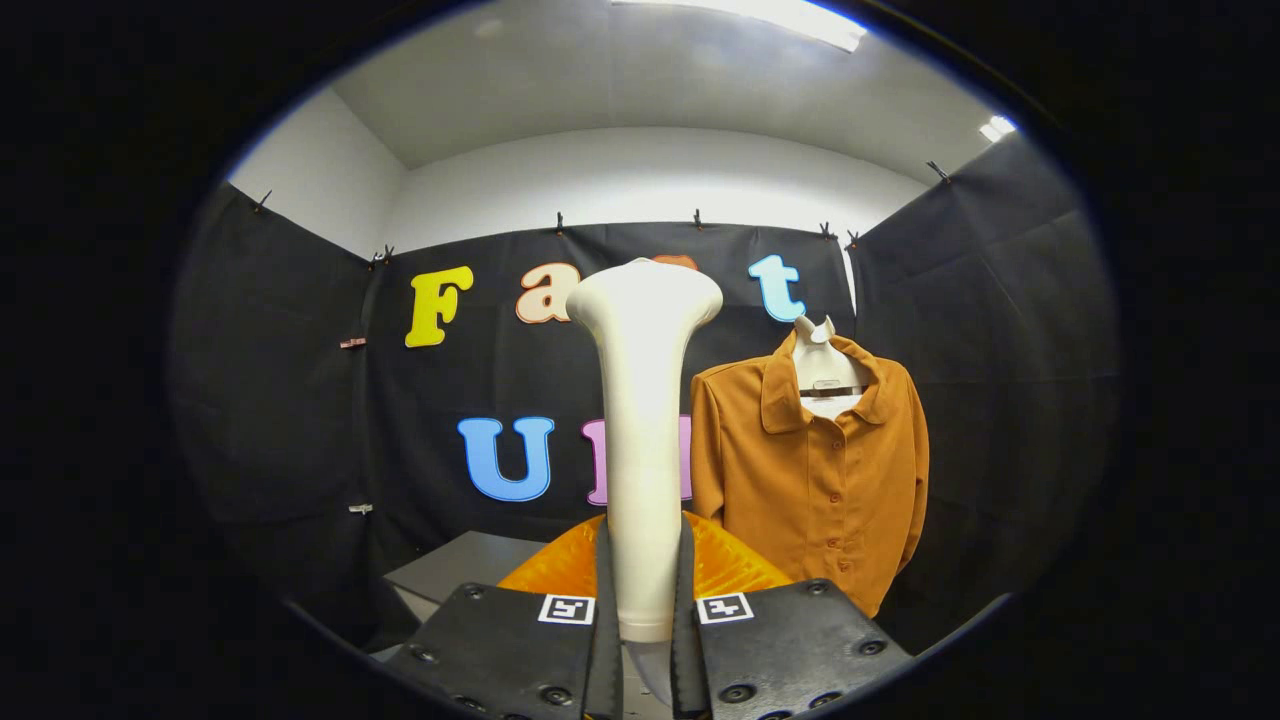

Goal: Iron the clothes twice with a garment steamer, once on the left side and once on the right side.

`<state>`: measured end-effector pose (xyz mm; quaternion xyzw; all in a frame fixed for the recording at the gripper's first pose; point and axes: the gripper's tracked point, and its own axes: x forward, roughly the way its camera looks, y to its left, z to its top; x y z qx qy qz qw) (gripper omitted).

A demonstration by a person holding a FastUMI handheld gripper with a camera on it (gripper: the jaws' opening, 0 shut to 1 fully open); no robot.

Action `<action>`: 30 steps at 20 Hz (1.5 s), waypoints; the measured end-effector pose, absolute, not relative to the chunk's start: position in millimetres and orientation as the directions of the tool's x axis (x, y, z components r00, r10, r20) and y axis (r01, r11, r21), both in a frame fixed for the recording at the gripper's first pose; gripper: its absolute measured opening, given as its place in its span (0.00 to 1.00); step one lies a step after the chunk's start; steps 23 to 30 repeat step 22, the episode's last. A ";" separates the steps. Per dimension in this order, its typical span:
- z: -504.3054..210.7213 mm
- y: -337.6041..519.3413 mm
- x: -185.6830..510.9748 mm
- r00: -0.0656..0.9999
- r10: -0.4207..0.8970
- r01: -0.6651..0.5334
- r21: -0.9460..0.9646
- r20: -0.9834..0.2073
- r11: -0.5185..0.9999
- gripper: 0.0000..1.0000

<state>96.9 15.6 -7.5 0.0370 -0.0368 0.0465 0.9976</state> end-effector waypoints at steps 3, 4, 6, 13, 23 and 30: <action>-7.7 13.3 99.0 0.993 0.091 -0.096 0.072 0.076 0.993 0.22; -7.8 12.1 99.0 0.993 0.091 -0.096 0.072 0.077 0.993 0.22; -8.6 9.3 98.0 0.993 0.088 -0.094 0.073 0.078 0.993 0.22; -12.0 8.6 101.6 0.994 0.090 -0.095 0.074 0.068 0.993 0.22; -12.4 5.1 104.4 0.994 0.085 -0.090 0.074 0.068 0.993 0.22; -12.4 5.1 104.4 0.994 0.085 -0.090 0.074 0.068 0.993 0.22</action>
